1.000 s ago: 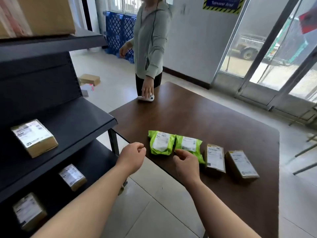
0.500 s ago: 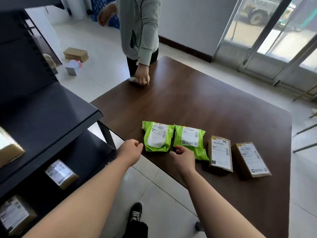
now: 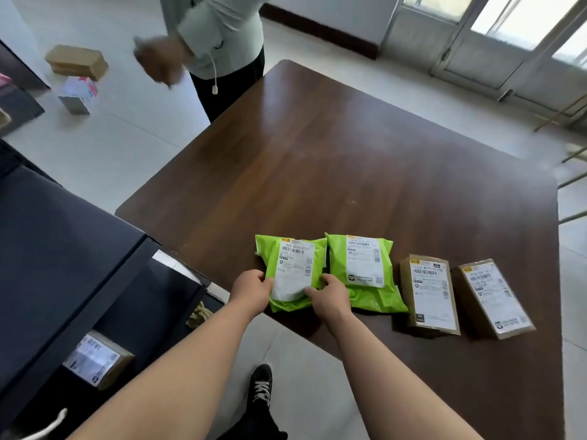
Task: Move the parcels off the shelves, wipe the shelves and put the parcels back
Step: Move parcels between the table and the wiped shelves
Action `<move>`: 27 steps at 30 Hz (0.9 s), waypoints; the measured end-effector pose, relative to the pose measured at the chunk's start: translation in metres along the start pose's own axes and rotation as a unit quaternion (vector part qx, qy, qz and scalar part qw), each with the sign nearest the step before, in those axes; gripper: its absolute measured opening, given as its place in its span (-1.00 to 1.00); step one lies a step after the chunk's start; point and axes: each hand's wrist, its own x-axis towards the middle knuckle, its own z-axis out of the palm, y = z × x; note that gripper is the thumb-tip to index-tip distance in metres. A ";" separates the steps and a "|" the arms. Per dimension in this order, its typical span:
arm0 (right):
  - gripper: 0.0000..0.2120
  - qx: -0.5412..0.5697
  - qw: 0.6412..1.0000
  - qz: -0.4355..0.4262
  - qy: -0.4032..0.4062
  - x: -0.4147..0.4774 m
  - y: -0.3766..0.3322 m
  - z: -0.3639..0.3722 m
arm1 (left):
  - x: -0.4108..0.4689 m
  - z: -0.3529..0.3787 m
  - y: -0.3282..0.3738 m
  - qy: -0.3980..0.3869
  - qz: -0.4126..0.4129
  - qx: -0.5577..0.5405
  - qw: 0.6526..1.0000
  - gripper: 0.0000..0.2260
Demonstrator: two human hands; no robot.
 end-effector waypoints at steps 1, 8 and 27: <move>-0.45 -0.003 1.000 0.005 0.001 0.002 -0.001 0.001 | 0.004 0.000 0.000 -0.004 -0.001 0.002 1.000 -0.84; -0.52 0.037 0.999 -0.020 0.002 0.004 -0.013 0.008 | 0.017 -0.003 0.006 0.009 -0.028 -0.069 0.997 -0.93; -0.37 -0.130 0.986 0.028 0.103 0.023 0.017 -0.093 | 0.002 -0.007 0.030 0.097 -0.051 -0.129 0.986 -0.81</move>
